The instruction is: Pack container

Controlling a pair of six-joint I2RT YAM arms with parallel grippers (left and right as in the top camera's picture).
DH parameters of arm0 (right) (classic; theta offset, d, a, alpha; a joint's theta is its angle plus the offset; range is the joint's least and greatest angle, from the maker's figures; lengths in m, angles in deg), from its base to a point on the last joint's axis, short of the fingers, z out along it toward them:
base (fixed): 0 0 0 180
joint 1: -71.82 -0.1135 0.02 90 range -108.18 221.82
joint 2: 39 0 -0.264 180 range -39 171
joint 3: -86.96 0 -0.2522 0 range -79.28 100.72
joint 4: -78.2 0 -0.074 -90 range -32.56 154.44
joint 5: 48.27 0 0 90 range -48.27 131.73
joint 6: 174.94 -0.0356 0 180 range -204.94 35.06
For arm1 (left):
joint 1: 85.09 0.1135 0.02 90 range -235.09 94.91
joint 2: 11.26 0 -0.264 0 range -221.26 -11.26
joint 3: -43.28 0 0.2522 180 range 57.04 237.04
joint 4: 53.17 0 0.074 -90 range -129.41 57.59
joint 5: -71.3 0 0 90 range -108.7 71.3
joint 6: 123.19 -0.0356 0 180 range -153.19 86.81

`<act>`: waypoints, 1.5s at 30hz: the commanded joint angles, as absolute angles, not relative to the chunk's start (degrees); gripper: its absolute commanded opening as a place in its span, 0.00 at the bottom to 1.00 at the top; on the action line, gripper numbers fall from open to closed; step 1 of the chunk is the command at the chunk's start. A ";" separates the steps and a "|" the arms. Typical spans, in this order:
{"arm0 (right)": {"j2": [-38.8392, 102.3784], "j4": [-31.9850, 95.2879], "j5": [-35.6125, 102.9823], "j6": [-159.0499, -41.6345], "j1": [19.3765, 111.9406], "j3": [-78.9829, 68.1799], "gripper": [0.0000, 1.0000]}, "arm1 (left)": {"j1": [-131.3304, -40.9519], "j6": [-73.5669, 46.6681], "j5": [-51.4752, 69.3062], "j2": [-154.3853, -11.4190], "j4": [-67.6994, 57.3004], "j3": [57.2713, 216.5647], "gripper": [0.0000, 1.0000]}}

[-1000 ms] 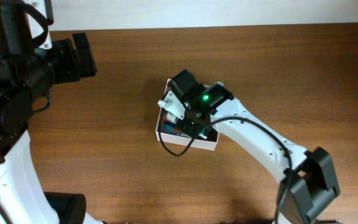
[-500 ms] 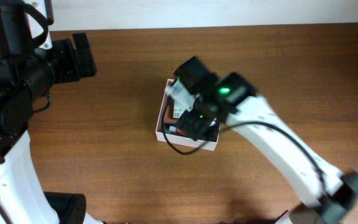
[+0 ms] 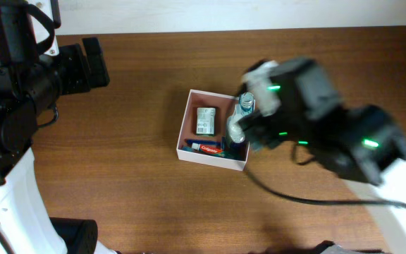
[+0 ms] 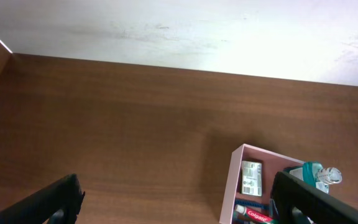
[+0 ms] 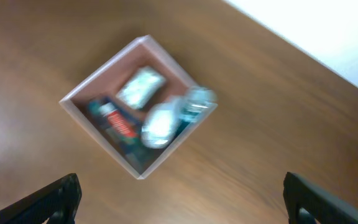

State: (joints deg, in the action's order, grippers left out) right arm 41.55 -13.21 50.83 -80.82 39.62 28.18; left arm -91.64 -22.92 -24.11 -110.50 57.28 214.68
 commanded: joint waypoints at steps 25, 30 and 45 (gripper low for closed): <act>-22.18 9.19 36.84 -86.77 76.77 -29.96 0.99 | -91.31 -23.47 -24.53 -110.65 57.26 214.68 0.99; -30.18 18.35 33.17 -86.97 76.75 -49.10 0.99 | -91.31 -23.47 -24.53 -110.65 57.26 214.71 0.99; -38.82 25.91 33.30 -86.94 76.73 -68.93 0.99 | -91.31 -23.47 -24.55 -110.65 57.26 214.71 0.99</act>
State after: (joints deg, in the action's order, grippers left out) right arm -38.10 25.52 34.05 -86.46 76.29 -67.88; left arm -91.64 -22.92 -24.13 -110.50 57.28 214.68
